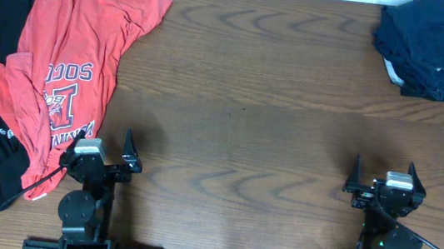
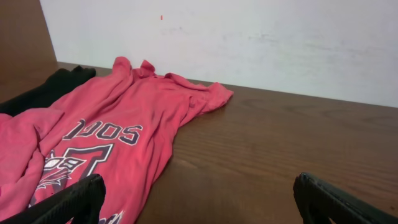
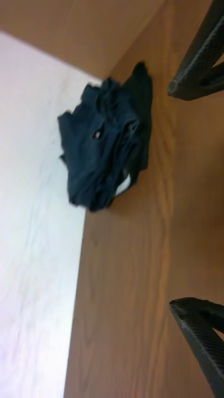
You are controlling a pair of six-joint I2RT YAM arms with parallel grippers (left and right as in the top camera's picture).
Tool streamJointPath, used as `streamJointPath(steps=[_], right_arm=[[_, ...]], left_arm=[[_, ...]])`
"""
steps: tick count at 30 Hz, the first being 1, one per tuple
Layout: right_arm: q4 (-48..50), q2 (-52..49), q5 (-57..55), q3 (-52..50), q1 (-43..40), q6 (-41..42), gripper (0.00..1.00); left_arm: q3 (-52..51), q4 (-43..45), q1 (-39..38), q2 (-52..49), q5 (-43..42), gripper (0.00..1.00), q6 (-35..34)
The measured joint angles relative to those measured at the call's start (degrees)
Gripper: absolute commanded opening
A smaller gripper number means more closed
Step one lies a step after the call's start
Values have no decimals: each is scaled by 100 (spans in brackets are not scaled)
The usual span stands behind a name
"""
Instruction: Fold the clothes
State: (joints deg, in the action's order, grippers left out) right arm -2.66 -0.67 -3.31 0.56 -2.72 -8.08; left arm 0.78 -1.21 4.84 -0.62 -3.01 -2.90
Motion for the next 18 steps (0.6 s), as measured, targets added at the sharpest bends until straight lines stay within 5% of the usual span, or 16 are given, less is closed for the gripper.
streamJointPath(steps=[18], right_arm=[[1095, 0, 1198, -9, 0, 2, 99]], left_arm=[[0, -2, -2, 0, 33, 98, 0]])
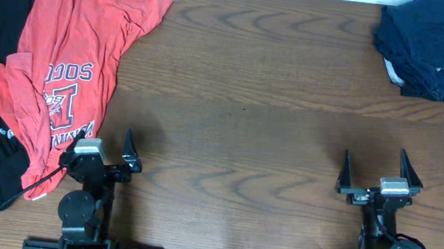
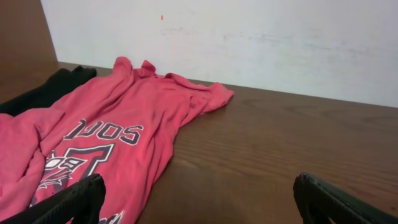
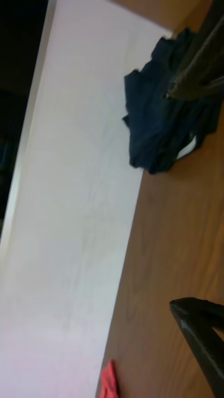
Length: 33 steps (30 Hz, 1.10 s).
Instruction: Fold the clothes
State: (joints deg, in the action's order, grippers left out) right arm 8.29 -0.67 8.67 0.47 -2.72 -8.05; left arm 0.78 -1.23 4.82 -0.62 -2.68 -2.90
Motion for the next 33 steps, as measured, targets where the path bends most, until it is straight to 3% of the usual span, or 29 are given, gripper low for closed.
streamJointPath(steps=[11, 20, 33], right_arm=[[146, -125, 190, -2, 0, 13, 99], [699, -1086, 280, 109, 0, 15, 99], [754, -3906, 1296, 2437, 0, 17, 99]], left_arm=[[13, -15, 0, -70, 127, 98, -2], [323, -527, 0, -879, 203, 98, -9], [2879, -1502, 0, -3609, 269, 98, -9]])
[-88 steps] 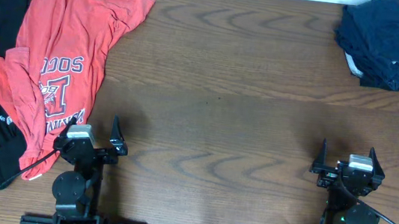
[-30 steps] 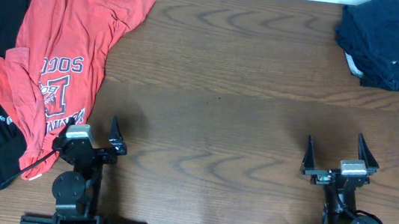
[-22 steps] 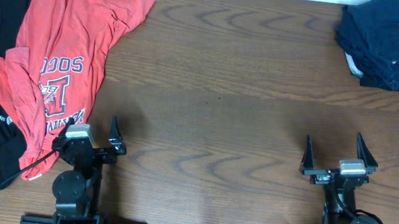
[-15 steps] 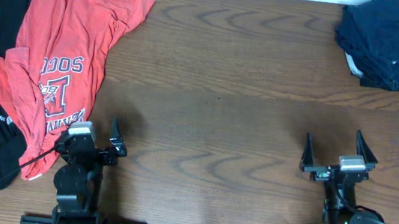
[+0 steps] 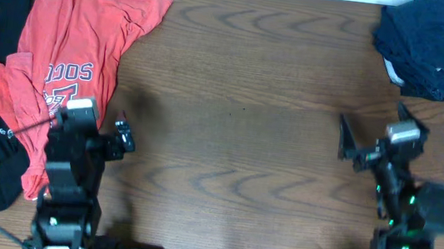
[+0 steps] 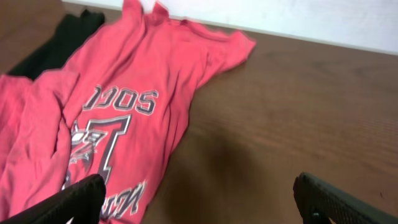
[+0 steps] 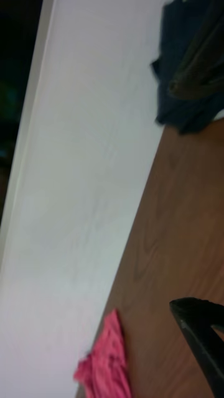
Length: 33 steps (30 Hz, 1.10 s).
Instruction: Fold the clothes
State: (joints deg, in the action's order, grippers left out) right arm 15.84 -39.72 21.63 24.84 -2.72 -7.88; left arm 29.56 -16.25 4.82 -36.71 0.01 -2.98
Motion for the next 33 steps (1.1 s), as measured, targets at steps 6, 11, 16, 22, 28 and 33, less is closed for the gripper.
streamJointPath(steps=[6, 11, 16, 22, 28, 33], right_arm=[[-531, -1504, 866, 1346, 0, 175, 99], [-1810, -2839, 1547, 2688, 0, 269, 99], [-2382, -3781, 2048, 3543, 0, 295, 99], [-2288, -4205, 2511, 3652, 0, 308, 99], [-2339, -4325, 2702, 3652, 0, 310, 99], [-2496, -4387, 2430, 3657, 17, 308, 99]], left_arm=[[1362, -1329, 0, -1401, -42, 98, 0], [2286, -2264, 0, -2518, -422, 98, 0], [2479, -2339, 0, -3309, -667, 98, -7], [2479, -1906, 2, -4105, -1040, 99, -50], [2479, -1593, 149, -4699, -704, 90, -326], [2479, -1580, 387, -5254, 70, 83, -605]])
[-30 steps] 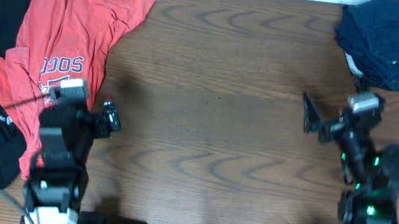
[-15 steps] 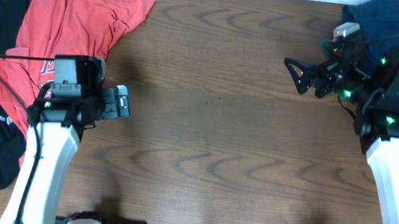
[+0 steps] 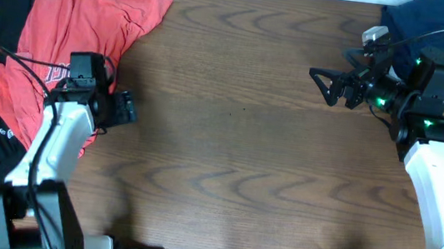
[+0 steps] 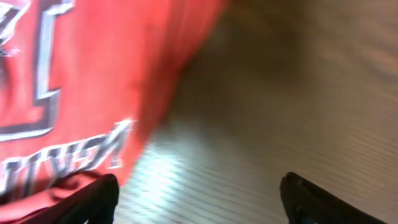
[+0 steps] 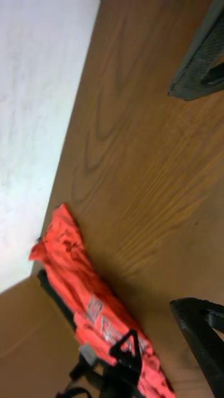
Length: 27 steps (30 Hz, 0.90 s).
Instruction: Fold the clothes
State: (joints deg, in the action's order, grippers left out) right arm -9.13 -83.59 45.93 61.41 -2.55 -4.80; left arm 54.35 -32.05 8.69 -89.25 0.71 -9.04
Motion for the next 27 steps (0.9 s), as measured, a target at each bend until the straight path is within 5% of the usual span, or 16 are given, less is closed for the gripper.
streamJointPath(steps=[19, 25, 27], right_arm=[[-153, -529, -916, 4, 284, 0, 91], [-166, -529, -951, 4, 284, 0, 90], [-181, -529, -955, 4, 284, 0, 90]], left_arm=[[0, 535, 149, -964, 1349, 78, -190], [0, 560, 173, -1174, 1399, 49, -269], [9, 590, 173, -1217, 1425, 15, -293]])
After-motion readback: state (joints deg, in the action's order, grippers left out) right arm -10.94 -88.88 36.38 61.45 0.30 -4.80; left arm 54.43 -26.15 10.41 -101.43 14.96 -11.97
